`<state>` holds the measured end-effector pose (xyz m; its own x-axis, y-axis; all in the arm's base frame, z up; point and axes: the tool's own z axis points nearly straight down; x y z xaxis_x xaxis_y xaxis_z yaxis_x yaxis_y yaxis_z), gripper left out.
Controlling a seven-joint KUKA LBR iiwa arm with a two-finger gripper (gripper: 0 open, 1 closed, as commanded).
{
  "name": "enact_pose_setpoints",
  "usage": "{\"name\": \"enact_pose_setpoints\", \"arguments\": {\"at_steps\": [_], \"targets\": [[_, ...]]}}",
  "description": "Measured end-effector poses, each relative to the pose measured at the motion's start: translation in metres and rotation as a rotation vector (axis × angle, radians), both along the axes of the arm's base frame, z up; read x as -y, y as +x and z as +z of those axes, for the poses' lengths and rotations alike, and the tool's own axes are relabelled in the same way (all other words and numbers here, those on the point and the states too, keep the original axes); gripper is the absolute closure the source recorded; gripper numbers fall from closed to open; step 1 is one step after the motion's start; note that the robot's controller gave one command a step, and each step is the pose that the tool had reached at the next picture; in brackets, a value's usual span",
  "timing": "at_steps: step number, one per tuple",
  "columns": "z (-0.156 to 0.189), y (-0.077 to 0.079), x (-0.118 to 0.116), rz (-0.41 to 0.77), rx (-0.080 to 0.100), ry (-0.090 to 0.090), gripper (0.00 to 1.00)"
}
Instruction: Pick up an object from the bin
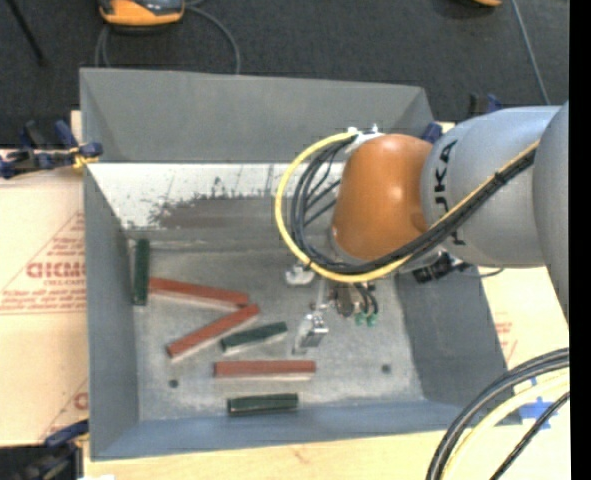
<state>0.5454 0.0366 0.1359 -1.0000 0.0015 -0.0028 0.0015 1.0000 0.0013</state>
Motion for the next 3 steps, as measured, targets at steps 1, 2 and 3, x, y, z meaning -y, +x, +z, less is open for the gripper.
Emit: {"name": "enact_pose_setpoints", "arguments": {"at_steps": [1, 2, 3], "targets": [[-0.056, 0.016, -0.021, -0.092, 0.001, 0.001, 1.00], [-0.056, 0.016, -0.021, -0.092, 0.001, 0.002, 1.00], [0.104, 0.059, -0.031, -0.021, 0.010, -0.001, 1.00]]}}
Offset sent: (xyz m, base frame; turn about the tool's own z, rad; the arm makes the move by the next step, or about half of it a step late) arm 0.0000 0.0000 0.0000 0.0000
